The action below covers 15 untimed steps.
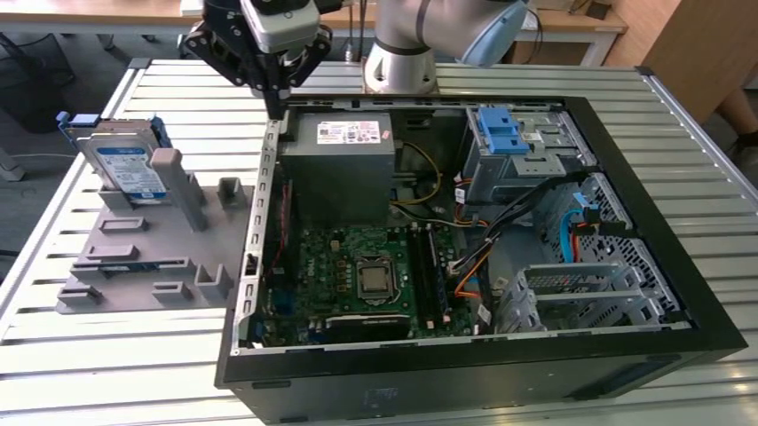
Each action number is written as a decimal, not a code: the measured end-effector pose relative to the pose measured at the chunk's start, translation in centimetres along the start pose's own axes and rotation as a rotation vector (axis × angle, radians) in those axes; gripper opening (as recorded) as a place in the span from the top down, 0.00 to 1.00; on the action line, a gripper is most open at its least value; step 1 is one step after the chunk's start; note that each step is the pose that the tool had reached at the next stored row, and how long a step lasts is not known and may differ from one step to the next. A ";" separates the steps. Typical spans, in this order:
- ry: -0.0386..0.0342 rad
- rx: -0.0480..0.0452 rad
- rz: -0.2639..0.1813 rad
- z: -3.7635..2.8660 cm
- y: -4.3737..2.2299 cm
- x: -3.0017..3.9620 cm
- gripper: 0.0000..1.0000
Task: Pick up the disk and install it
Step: 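Reach for the disk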
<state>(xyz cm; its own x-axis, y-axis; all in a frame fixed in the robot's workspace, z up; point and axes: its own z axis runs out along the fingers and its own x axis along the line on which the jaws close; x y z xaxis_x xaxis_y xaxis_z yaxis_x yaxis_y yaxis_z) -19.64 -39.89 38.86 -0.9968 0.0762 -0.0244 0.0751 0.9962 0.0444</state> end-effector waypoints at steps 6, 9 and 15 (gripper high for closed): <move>0.0000 0.0000 0.000 0.00 -0.02 0.31 0.89; 0.0000 0.0001 0.000 0.00 -0.03 0.46 0.89; 0.0000 0.0000 0.000 0.01 -0.05 0.74 0.89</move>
<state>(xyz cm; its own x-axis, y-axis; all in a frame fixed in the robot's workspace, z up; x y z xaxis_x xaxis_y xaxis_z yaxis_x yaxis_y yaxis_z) -20.38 -39.89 38.84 -0.9968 0.0763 -0.0243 0.0752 0.9962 0.0444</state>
